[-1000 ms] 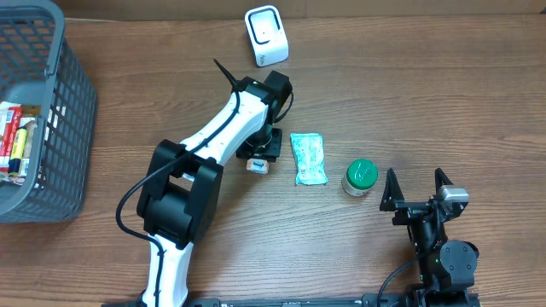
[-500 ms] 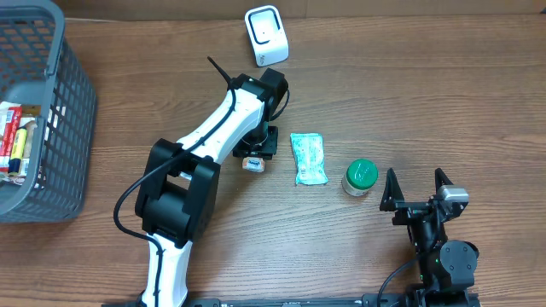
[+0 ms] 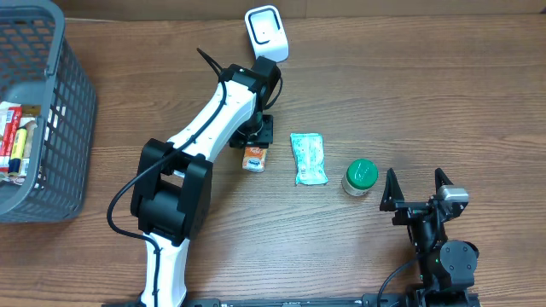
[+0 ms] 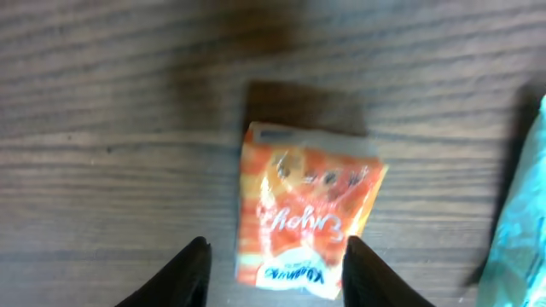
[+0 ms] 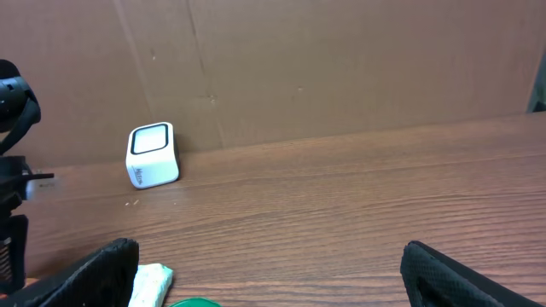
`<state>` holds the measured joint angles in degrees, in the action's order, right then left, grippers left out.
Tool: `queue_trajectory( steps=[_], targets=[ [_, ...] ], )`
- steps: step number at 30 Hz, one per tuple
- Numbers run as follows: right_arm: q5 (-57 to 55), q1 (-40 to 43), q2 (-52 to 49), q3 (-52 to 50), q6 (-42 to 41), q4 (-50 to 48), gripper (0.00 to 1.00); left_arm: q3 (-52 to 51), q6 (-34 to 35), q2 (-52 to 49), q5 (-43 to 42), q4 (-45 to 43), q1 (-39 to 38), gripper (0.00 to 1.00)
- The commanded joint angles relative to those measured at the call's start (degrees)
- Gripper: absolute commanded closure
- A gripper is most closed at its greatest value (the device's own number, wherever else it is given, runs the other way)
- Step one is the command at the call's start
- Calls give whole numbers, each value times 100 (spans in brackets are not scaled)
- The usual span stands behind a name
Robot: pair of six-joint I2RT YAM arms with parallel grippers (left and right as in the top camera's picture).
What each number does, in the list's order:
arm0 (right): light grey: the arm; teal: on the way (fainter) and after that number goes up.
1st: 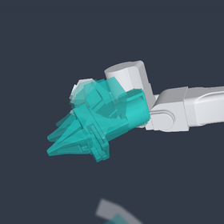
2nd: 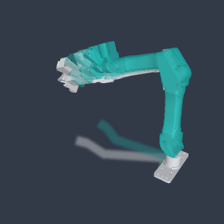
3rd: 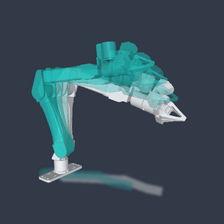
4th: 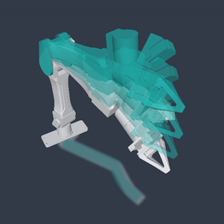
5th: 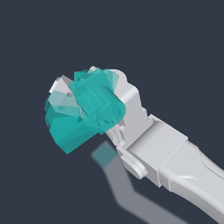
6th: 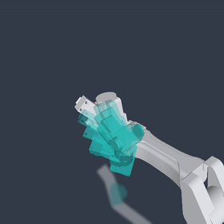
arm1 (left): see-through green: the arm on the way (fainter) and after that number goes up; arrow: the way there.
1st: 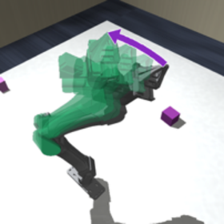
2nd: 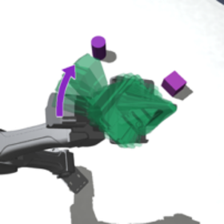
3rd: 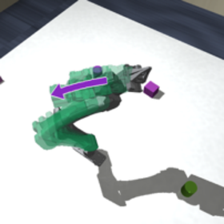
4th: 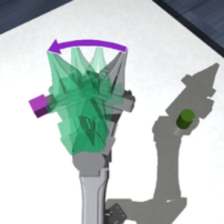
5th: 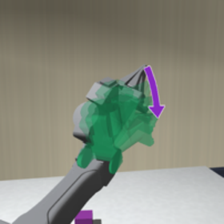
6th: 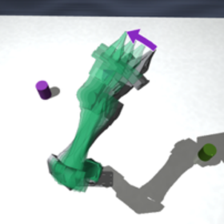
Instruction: Scan the item barcode
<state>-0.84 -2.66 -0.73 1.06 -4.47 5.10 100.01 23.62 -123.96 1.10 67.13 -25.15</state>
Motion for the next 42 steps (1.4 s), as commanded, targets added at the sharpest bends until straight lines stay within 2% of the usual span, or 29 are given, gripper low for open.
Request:
queue_trajectory(
  steps=[1, 21, 27, 42],
  targets=[
    [-11, 15, 57, -61, 22, -39, 0, -245, -46, 140, -74, -162, -76, 56],
    [-11, 15, 57, -61, 22, -39, 0, -1093, -92, 140, -72, -894, -120, 55],
    [-9, 15, 57, -61, 22, -39, 0, -1097, -90, 140, -74, -909, -129, 62],
    [-9, 15, 57, -61, 22, -39, 0, -1102, -136, 140, 229, -931, -393, 54]
  ],
)
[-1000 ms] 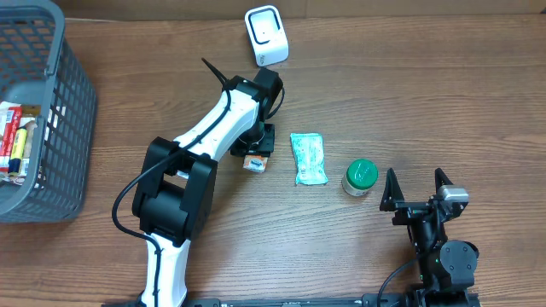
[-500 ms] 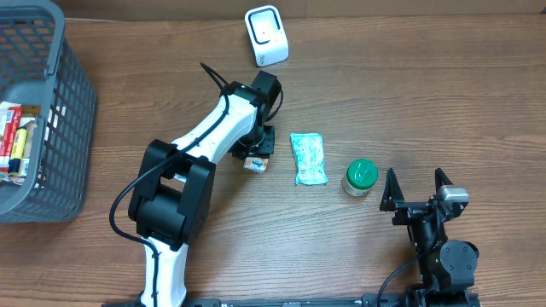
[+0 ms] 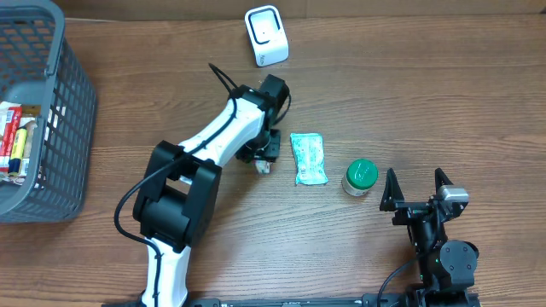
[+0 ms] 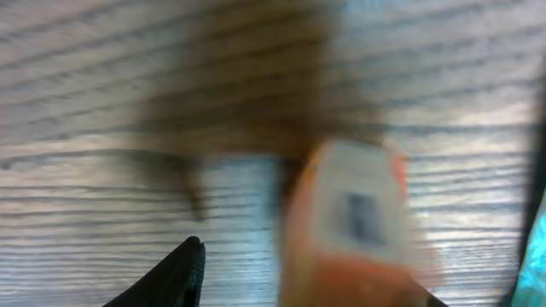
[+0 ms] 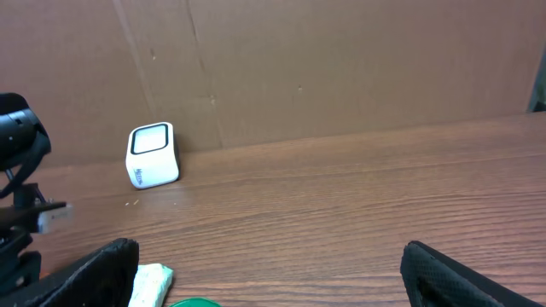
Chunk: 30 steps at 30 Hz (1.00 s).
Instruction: Scan the item barcode
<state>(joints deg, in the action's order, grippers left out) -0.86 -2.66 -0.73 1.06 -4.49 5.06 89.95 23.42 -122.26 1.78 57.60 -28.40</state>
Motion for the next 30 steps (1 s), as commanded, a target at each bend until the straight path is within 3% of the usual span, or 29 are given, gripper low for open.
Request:
queue_trajectory(
  steps=[1, 8, 12, 14, 18, 25, 30],
  targets=[
    [-7, 15, 57, -61, 24, -35, 0, -96, -116, -31, 164, 17, -90, 54],
    [-9, 15, 57, -61, 24, -35, 0, -96, -116, -31, 164, -74, -162, 58],
    [-9, 15, 57, -61, 24, -35, 0, -96, -116, -31, 162, -83, -162, 53],
    [-9, 15, 57, -61, 24, -35, 0, -96, -114, -31, 140, -83, -162, 58],
    [-9, 15, 57, -61, 24, -35, 0, -96, -111, -31, 133, -94, -162, 82],
    [-9, 15, 57, -61, 24, -35, 0, -96, -101, -31, -225, -96, -164, 83],
    [-9, 15, 57, -61, 24, -35, 0, -96, 474, -31, -632, -103, -256, 84]
  ],
)
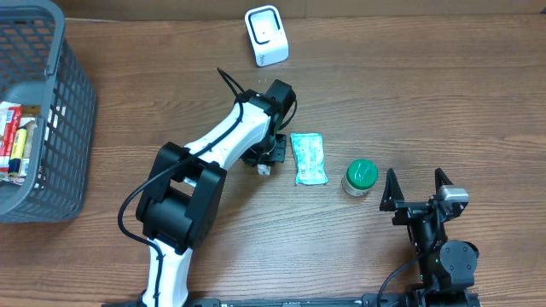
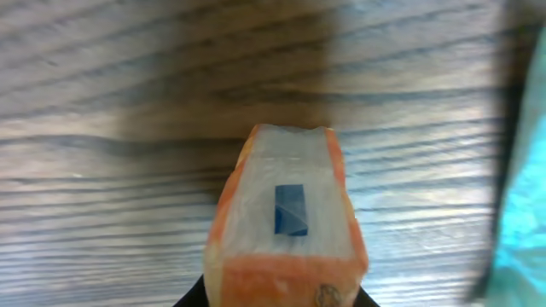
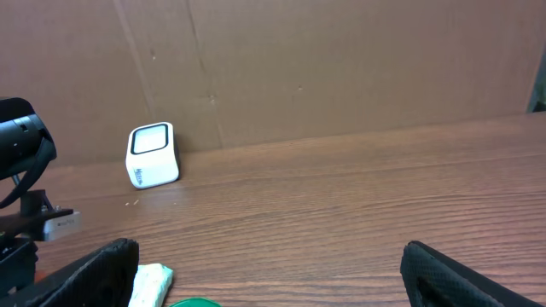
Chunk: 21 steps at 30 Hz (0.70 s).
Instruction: Scan the item barcode
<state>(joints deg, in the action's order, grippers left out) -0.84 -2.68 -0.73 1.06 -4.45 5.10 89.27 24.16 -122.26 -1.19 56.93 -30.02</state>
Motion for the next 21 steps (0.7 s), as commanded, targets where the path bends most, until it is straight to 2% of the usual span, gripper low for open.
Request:
queue_trajectory(
  steps=[1, 14, 16, 20, 21],
  targets=[
    [-11, 17, 57, -61, 20, -42, 0, -28, 507, -31, -334, -59, -129, 84],
    [-11, 17, 57, -61, 20, -42, 0, -28, 1165, -31, 50, -577, -782, 76],
    [-9, 17, 57, -61, 20, -39, 0, -28, 1165, -31, 74, -575, -785, 71],
    [-11, 17, 57, -61, 20, -39, 0, -28, 1163, -31, 68, -573, -782, 51],
    [-11, 17, 57, -61, 20, -42, 0, -28, 1163, -31, 46, -570, -782, 50]
  ],
)
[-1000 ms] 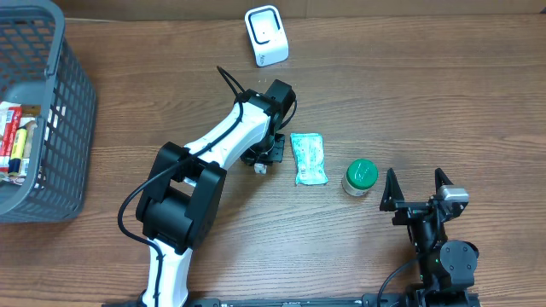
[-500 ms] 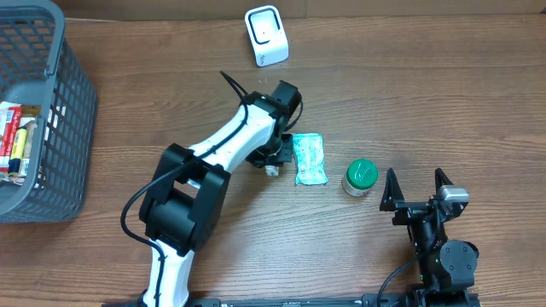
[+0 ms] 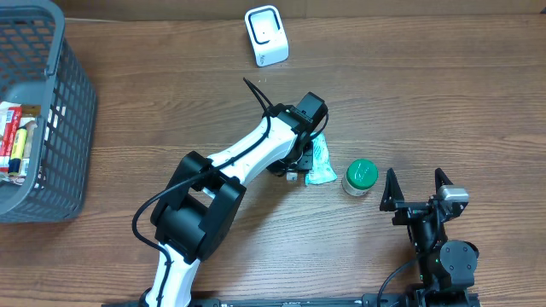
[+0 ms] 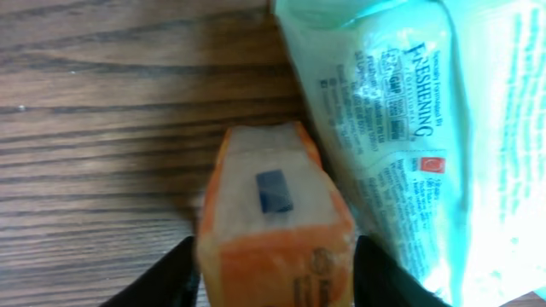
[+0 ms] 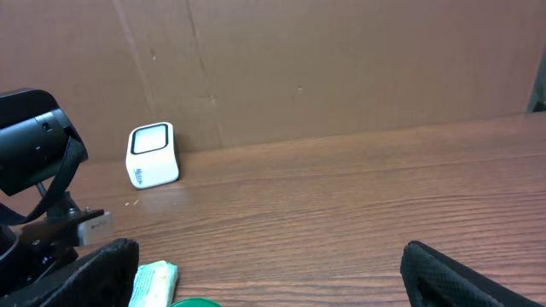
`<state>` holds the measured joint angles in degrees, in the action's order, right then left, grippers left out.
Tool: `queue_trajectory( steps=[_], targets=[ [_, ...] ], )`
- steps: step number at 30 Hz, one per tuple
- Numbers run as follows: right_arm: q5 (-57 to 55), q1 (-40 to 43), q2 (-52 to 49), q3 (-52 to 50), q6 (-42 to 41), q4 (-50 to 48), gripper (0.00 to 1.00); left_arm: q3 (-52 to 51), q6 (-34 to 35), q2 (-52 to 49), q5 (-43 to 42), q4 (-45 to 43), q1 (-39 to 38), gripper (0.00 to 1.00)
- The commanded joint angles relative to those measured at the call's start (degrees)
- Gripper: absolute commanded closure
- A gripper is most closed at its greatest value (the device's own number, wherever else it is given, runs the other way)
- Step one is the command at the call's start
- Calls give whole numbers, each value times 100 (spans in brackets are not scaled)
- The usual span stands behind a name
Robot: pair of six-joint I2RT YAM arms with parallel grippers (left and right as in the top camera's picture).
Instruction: Scan the item barcode
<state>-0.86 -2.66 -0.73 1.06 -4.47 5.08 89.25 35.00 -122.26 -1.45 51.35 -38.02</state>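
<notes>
A small orange snack packet [image 4: 271, 223] stands on end between the fingers of my left gripper [image 4: 273, 286], which is shut on it. The packet's clear end with a blue mark faces the wrist camera. In the overhead view my left gripper [image 3: 294, 173] hangs over the left edge of a teal packet [image 3: 322, 168]. The white barcode scanner [image 3: 266, 34] stands at the far edge of the table, well away from the gripper. My right gripper [image 3: 415, 193] rests open near the front right, with nothing between its fingers [image 5: 94, 275].
A green-lidded jar [image 3: 360, 176] stands right of the teal packet [image 4: 401, 128]. A grey basket [image 3: 60, 111] with several items sits at the far left. A brown cardboard wall [image 5: 341, 68] runs behind the scanner [image 5: 152, 154].
My left gripper, still shut on the orange packet, has moved right from beside the teal packet to over its left edge. The right arm has not moved.
My left gripper was open over the orange packet lying flat on the table. Then the packet stood on end between the fingers, and the gripper was further right, next to the teal packet. Now it holds the orange packet over the teal one.
</notes>
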Motion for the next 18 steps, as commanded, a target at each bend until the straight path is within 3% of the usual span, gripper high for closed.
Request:
queue_trajectory(
  steps=[1, 18],
  targets=[
    [-9, 15, 57, -61, 22, -39, 0, -26, 79, -31, 52, -4, 17, 49],
    [-9, 15, 57, -61, 22, -39, 0, 1381, -223, -4, 275, 1113, 192, 47]
  ],
)
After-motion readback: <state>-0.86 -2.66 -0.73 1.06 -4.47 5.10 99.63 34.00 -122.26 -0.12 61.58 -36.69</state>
